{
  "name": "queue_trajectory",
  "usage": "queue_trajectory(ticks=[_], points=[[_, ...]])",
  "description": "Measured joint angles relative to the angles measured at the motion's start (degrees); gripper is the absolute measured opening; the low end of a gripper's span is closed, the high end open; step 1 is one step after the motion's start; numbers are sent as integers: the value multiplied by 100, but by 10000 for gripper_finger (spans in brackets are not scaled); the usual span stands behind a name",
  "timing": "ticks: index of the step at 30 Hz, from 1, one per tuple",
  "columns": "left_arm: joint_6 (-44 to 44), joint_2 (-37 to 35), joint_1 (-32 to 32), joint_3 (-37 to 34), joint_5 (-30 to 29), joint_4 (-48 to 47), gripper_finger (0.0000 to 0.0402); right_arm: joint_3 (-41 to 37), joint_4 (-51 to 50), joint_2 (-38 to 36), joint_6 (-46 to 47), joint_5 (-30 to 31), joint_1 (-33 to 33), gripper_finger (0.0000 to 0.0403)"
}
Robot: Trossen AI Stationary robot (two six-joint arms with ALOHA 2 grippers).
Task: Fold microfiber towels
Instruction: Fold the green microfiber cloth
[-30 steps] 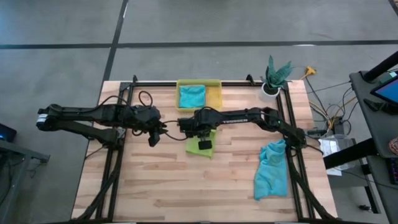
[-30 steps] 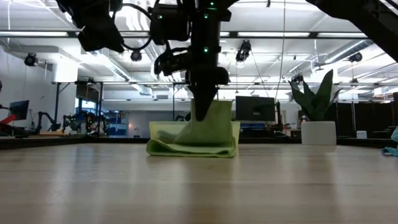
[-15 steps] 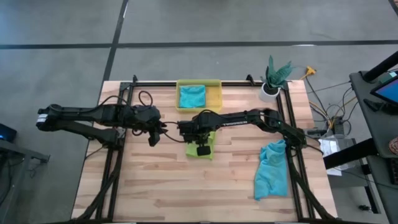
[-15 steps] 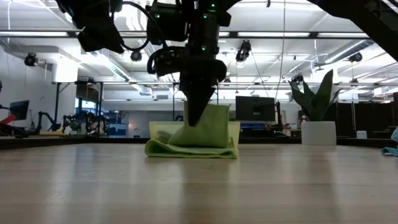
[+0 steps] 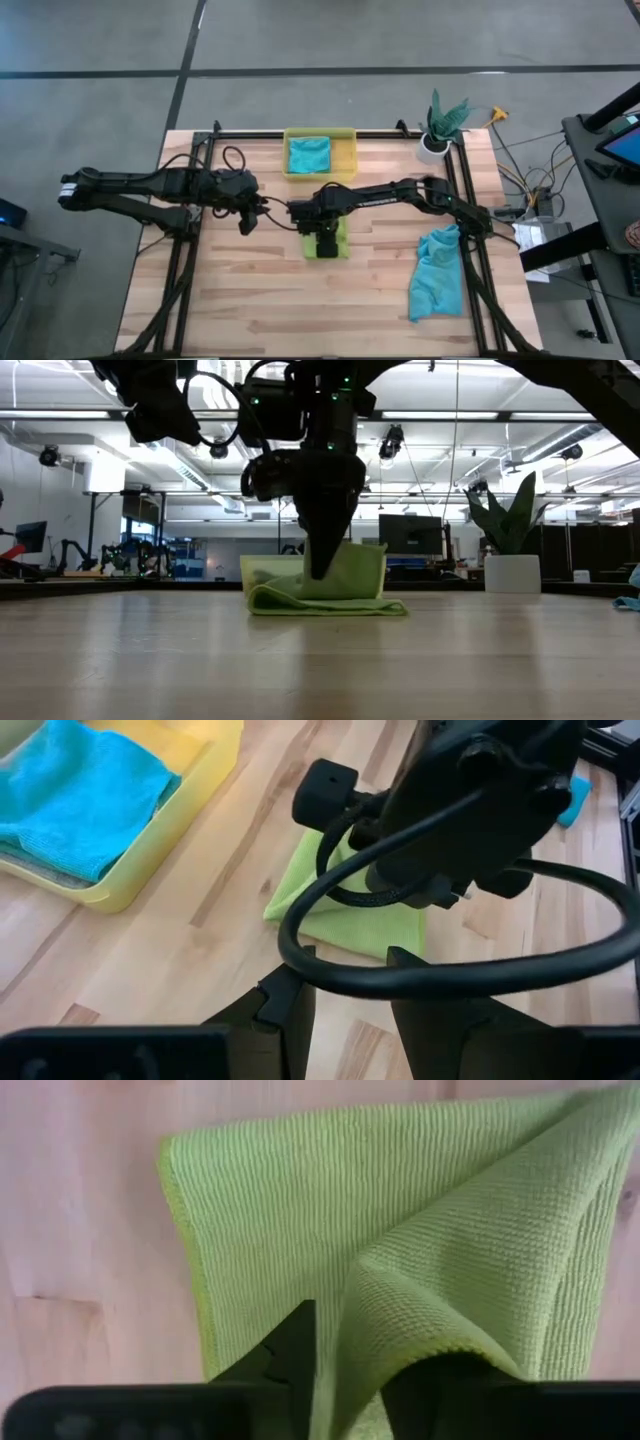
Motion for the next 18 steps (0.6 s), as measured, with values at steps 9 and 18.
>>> queue_trajectory(ticks=[9, 18], points=[[16, 0, 2, -10, -164, -4, 111, 317, -17, -7, 434, -211, 2, 176], [48, 2, 0, -94, -308, -2, 111, 381, -861, -12, 622, -268, 132, 176]])
